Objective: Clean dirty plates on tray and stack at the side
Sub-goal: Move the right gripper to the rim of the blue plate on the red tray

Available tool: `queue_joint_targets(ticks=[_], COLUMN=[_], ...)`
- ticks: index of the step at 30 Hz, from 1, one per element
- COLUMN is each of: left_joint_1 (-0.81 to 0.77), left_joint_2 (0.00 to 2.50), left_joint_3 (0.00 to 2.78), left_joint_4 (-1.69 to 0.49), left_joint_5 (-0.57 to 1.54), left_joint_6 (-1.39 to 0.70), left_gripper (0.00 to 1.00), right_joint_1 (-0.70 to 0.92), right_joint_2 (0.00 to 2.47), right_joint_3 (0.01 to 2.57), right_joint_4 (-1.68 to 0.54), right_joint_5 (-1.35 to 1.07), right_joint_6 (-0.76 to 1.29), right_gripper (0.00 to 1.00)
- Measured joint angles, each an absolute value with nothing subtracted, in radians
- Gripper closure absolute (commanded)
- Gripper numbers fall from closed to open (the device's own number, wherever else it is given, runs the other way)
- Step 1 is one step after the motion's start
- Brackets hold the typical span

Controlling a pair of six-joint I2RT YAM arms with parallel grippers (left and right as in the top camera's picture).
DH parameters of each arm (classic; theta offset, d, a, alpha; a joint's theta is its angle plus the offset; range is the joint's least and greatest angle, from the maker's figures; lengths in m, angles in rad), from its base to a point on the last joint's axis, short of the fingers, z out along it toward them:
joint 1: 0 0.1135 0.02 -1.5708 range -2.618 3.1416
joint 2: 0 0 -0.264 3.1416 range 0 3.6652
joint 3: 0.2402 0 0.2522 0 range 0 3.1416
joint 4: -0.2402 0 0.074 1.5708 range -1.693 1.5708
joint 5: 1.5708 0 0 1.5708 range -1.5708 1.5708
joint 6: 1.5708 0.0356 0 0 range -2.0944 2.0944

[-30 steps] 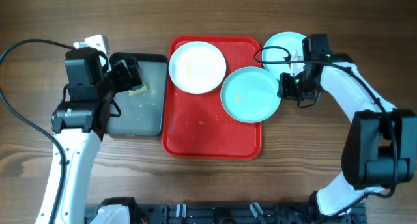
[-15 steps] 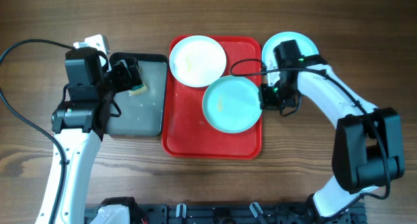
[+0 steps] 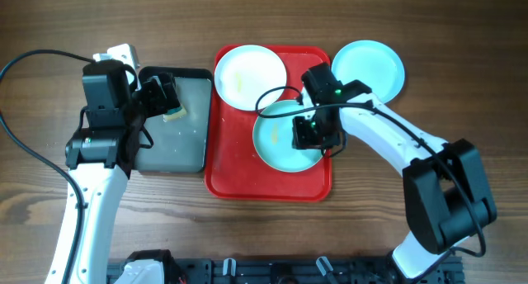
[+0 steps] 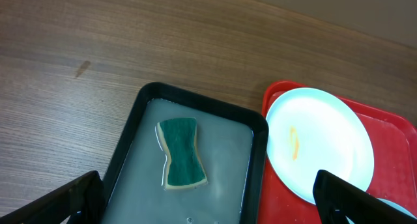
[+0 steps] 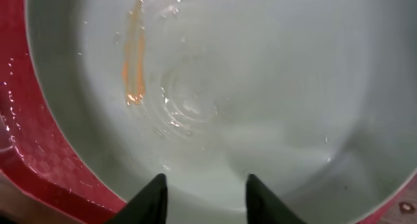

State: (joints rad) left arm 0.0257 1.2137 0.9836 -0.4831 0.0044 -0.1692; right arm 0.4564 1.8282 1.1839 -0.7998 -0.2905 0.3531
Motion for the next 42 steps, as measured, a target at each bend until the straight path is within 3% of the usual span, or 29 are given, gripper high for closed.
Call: queue_joint_targets(ticks=[8,14,29,32,36,42], left_joint_1=[0.026,0.026,0.026,0.026,0.026,0.026], left_joint_2=[1.214,1.214,1.214,1.214,1.214,1.214], left_joint_3=[0.984,0.984,0.984,0.984,0.984,0.984], left_joint_4=[-0.483,-0.483,-0.483,-0.483,-0.483,-0.483], left_joint_5=[0.004,0.004,0.004,0.004,0.004,0.004], left_joint_6=[-0.169,-0.169,-0.169,-0.169,-0.169,-0.169], left_gripper=[0.00,0.00,0.00,0.00,0.00,0.00], right_joint_1=[0.413,0.411,0.411,0.411,0.411,0.411], right_joint_2=[1.829,1.829,1.869,1.908,1.921,1.921], right_joint_3=[1.184,1.183,1.183,1.183,1.183,1.184], right_joint_4=[-0.679,-0.628,-0.503,-0.496,-0.497,-0.553], right_joint_5=[-0.134,-0.055,0.017,0.022,0.022,-0.058], right_joint_6=[0.267,0.162,0.069,0.057,0.047,0.038], right_gripper=[0.53,0.69,0.69,0.80,0.88,0.81])
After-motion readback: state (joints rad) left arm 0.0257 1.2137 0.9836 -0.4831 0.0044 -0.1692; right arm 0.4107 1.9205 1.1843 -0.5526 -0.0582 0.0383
